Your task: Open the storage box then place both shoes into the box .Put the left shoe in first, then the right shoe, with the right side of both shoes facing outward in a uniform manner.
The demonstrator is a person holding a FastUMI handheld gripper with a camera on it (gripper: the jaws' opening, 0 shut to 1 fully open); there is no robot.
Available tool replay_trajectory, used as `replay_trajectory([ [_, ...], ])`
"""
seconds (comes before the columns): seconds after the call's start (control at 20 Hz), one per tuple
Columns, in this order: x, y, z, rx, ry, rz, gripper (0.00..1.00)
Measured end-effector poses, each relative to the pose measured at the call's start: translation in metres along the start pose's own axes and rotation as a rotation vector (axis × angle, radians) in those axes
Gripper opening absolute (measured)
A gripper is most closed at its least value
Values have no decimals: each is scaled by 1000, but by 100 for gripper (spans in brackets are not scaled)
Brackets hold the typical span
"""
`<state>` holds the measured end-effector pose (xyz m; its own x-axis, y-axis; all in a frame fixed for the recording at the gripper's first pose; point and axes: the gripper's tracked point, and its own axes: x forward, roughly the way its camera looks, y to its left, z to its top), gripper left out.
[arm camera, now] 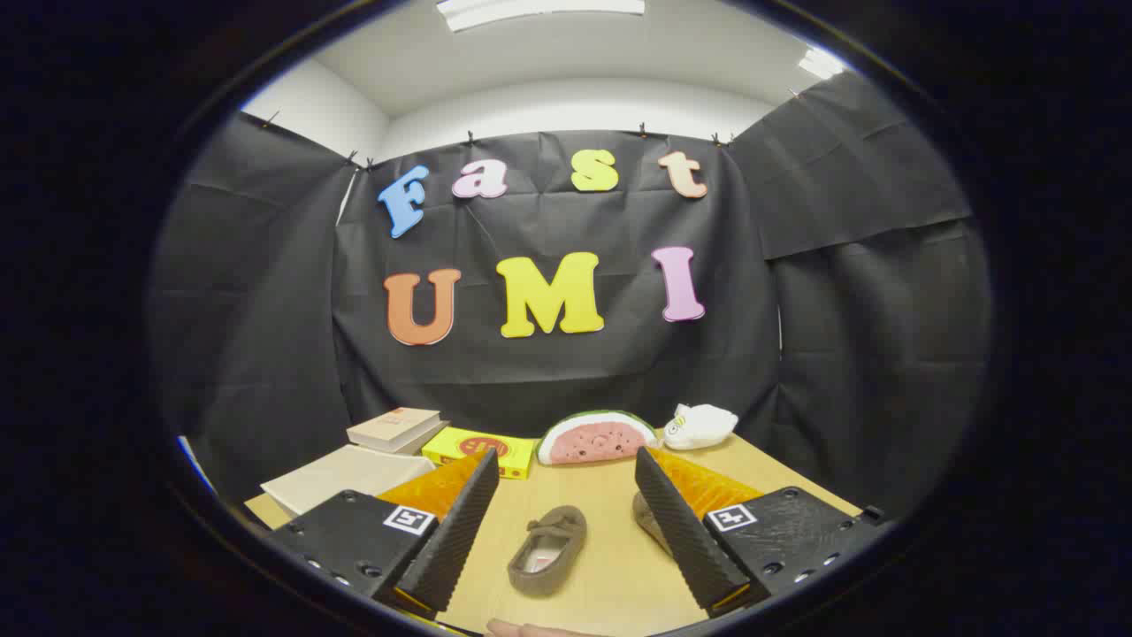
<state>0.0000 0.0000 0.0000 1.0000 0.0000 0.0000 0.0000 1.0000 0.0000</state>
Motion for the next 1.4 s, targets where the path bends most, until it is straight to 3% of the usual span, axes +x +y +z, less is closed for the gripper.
replay_trajectory([
  [1.15, 17, 17, -25, -23, 48, 13, 96],
  [1.4, 42, 41, -55, -25, 122, 75, 96],
])
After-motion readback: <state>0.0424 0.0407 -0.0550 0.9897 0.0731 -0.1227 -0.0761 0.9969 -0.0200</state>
